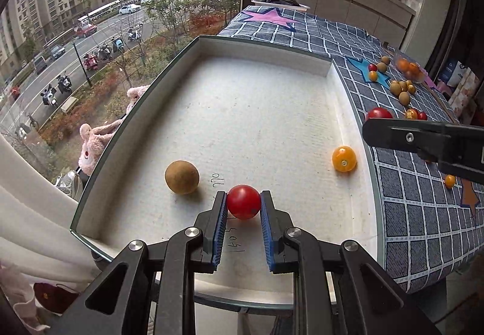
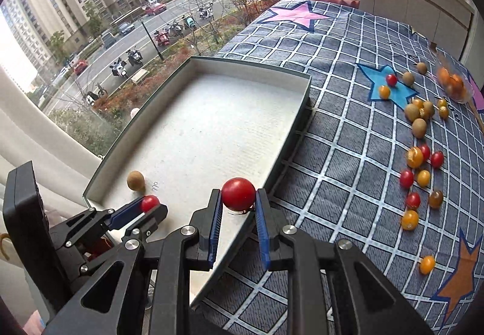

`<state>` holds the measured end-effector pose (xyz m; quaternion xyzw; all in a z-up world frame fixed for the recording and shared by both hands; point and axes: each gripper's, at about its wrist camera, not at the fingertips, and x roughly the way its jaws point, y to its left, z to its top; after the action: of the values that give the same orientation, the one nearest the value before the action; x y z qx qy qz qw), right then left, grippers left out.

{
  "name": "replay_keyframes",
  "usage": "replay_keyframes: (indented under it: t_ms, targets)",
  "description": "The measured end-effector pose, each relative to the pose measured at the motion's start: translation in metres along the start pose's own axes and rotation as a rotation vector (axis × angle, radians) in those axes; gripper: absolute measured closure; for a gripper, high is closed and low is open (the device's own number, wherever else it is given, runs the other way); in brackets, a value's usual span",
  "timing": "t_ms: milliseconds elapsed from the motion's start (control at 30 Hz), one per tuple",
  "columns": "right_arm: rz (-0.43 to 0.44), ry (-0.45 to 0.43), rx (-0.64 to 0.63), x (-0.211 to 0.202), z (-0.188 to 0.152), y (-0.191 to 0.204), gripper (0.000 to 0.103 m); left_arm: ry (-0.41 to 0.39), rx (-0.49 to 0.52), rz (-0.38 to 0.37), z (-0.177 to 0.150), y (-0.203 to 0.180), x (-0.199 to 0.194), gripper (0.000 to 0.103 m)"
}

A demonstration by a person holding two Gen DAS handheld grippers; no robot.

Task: Organize fruits
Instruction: 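Carry both red tomatoes in the tools over the white tray, then open both tools to drop the red tomatoes into the tray, then move both tools back over the cloth toward yellow and orange tomatoes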

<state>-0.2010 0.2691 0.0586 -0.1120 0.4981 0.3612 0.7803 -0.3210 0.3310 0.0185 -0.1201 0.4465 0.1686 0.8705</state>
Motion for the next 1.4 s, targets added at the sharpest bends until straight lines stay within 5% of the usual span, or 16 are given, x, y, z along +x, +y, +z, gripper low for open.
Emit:
replay_keyframes:
  t_ms: [433,733,833,900,933,967,1233,1400]
  targets:
    - [0.005,0.131,-0.017,0.068,0.025,0.012,0.079,-0.010,0.041,0.024,-0.003,-0.011,0.002,0.080]
    - [0.001,0.137,-0.033,0.070,0.030,0.010,0.077,-0.011,0.059,0.037,-0.005,-0.015,0.000,0.080]
    - [0.014,0.120,-0.025,0.066,0.032,0.010,0.068,-0.009,0.077,0.046,-0.006,-0.017,-0.001,0.077]
    - [0.019,0.101,-0.022,0.060,0.032,0.009,0.057,-0.005,0.082,0.045,-0.006,-0.019,-0.001,0.061]
    - [0.021,0.090,-0.022,0.057,0.033,0.008,0.053,-0.007,0.078,0.048,-0.006,-0.018,-0.001,0.035]
    - [0.022,0.080,-0.021,0.053,0.034,0.008,0.052,-0.022,0.073,0.053,-0.007,-0.018,-0.004,0.027]
    - [0.031,-0.019,0.038,0.016,0.038,-0.009,0.024,-0.035,0.065,0.064,-0.008,-0.017,-0.014,0.027]
    - [0.005,-0.058,0.072,-0.006,0.030,-0.027,0.024,-0.044,0.073,0.070,-0.009,-0.022,-0.022,0.027]
